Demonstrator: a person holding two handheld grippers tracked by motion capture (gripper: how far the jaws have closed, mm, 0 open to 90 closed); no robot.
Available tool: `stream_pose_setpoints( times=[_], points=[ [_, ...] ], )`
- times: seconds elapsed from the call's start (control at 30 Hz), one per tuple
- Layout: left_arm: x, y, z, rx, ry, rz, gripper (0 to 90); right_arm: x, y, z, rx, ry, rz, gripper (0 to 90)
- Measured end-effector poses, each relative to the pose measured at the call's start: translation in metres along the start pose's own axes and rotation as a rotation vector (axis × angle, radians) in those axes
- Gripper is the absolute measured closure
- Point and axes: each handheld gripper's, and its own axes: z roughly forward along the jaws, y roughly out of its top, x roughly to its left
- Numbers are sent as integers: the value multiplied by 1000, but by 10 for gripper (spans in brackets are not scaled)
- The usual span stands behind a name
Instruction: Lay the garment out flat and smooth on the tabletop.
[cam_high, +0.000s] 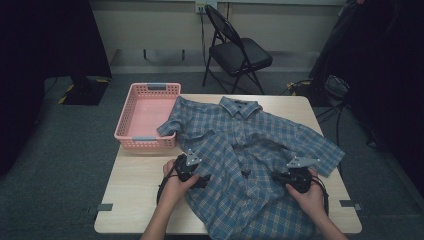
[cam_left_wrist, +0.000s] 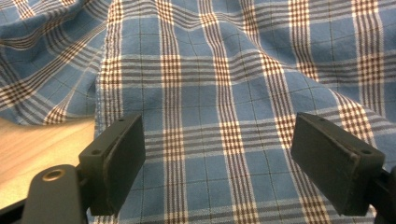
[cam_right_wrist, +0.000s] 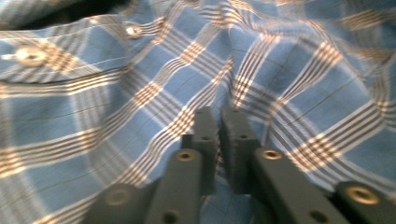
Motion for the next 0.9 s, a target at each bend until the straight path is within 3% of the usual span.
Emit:
stream_pose_setpoints(
  times=[0.1,0.27,0.3,0.37,0.4,0.5,0.67,0.77,0.9],
  points=[
    [2,0,-2,-2,2,-2,176,5,-6,-5,6,39,4,896],
    [3,1,-5,-11,9,-2,176,23,-11,-14,52,104,-50,886],
    [3,2,-5,-12,9,-4,176,25,-11,-16,37,91,-60,842],
    [3,1,-5,-13,11,-5,176,25,-8,-20,-16,26,-68,667],
    [3,1,-4,-13,12,-5,176,21,-5,-23,-52,-20,-51,626],
    [3,0,-4,-9,13,-6,176,5,2,-19,-61,-100,-31,578],
    [6,-2,-4,-7,16,-16,175,-14,3,-4,-4,-153,1,624],
    [8,-3,-4,-6,18,-19,176,-15,-1,-4,-10,-141,18,680],
    [7,-4,-4,-2,13,-17,176,-12,-7,-10,-9,-87,20,860]
  ],
)
